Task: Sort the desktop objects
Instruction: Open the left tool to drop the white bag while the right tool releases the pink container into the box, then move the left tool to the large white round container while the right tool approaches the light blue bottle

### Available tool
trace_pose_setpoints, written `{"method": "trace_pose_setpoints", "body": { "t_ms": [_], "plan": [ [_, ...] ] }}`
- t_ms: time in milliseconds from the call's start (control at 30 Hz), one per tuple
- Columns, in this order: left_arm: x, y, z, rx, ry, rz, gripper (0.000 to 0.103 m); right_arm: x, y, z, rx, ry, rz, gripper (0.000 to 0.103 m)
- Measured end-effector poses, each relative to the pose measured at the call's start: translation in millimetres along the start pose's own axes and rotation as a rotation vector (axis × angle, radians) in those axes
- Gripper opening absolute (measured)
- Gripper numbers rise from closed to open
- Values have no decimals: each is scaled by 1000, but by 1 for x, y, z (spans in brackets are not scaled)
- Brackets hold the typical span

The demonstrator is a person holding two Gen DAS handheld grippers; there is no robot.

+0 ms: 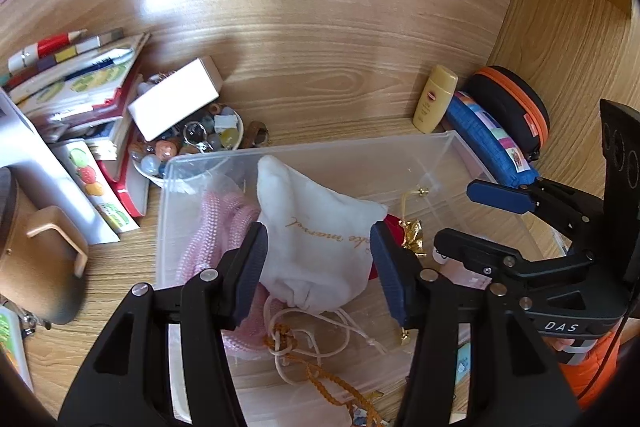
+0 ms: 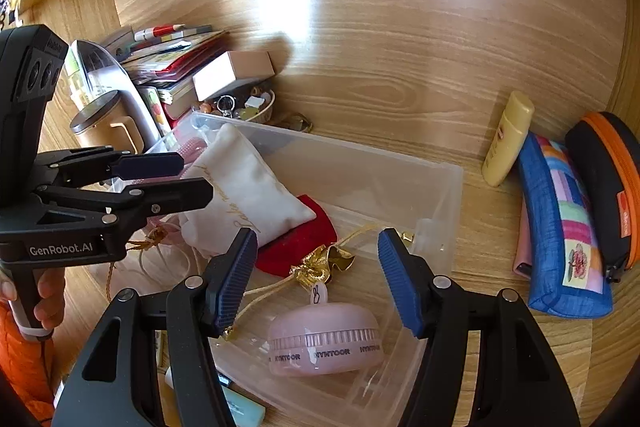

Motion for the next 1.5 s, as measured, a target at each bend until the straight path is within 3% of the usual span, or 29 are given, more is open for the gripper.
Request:
{"method": "trace_pose_setpoints", "body": {
  "t_ms": [267,400,700,1233,1500],
  "plan": [
    [0,-24,3,68,16,52,73,-4,-5,3,16,-36,-30,67],
    [-4,-36,1,90,20,78,75,-7,-11,5,23,-61,-56,77],
    [-20,-62,-11,132,8,122,90,-15,-30,11,46,-99,-102,83],
    [-55,-76,-64,83,-58,151,91,-35,-59,-23,18,-112,-146,83],
    [-59,-63,-92,12,-74,146,92,-36,-60,-49,-26,-85,-159,83]
  ]
}}
Point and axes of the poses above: each gripper's, at about its wrist camera, not at the fingertips, and y roughly the way its jaws point, x to its right, z to its top, the point moved 9 cm from there along y, roughly the way its jaws point, and after that the axes turned 10 degrees about -y, right-handed, at the moved point
